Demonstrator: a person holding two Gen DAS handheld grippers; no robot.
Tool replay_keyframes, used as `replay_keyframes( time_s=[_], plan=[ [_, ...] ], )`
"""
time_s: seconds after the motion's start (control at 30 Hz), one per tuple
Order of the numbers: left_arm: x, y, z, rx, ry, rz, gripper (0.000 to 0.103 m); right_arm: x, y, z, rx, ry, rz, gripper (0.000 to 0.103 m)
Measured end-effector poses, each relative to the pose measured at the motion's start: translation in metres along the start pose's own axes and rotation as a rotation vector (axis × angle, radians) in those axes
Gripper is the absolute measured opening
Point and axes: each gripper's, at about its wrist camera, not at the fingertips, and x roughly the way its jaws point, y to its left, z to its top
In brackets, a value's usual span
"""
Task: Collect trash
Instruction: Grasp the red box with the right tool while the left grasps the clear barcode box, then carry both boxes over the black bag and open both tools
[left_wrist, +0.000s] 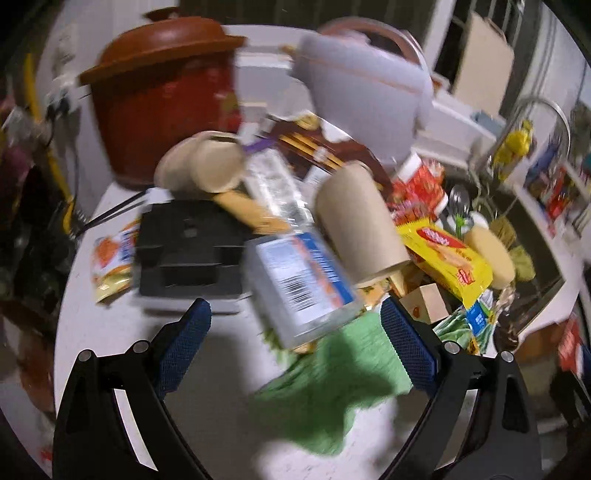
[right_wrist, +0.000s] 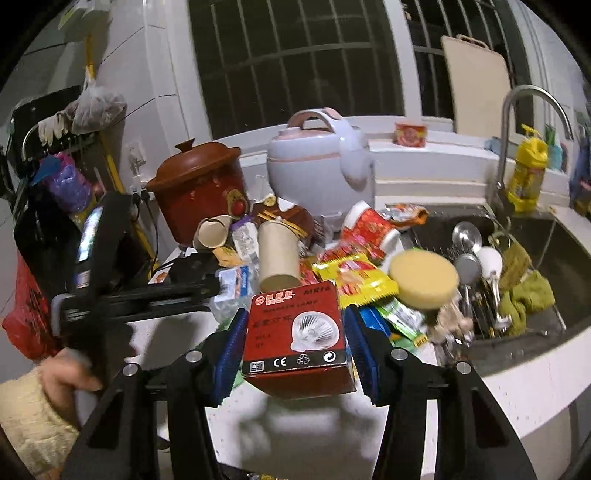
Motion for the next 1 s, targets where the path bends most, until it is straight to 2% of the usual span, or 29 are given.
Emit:
replay_keyframes(
  time_s=[0.13, 0.2, 0.27, 0.4, 0.67, 0.83, 1.0],
  plan=[
    [0.031, -0.010, 0.004, -0.029, 0.073, 0.078, 0.091, -0.004, -0.010, -0.005, 0.025, 0.000, -0.001, 0.052],
    [0.040, -0.011, 0.003, -0.032, 0.087, 0.094, 0.090, -0.006, -0.013, -0.006, 0.033, -0.001, 0.008, 0.052],
    [0.045, -0.014, 0.001, -0.014, 0.092, 0.109, 0.072, -0.007, -0.014, -0.008, 0.032, -0.001, 0.015, 0.052],
    [0.041, -0.013, -0.003, -0.017, 0.072, 0.117, 0.065, -0.009, -0.014, -0.009, 0.039, -0.003, 0.036, 0.052],
    [-0.013, -0.010, -0.014, 0.026, -0.006, 0.090, 0.060, -0.017, 0.001, -0.003, 0.022, -0.025, 0.097, 0.052],
    [-0.050, -0.007, -0.032, 0.064, -0.054, 0.078, 0.060, -0.021, 0.016, -0.003, -0.001, -0.026, 0.132, 0.052],
    [-0.090, 0.008, -0.063, 0.085, -0.079, 0.069, 0.060, -0.032, 0.031, -0.007, -0.022, -0.018, 0.180, 0.052]
  ],
)
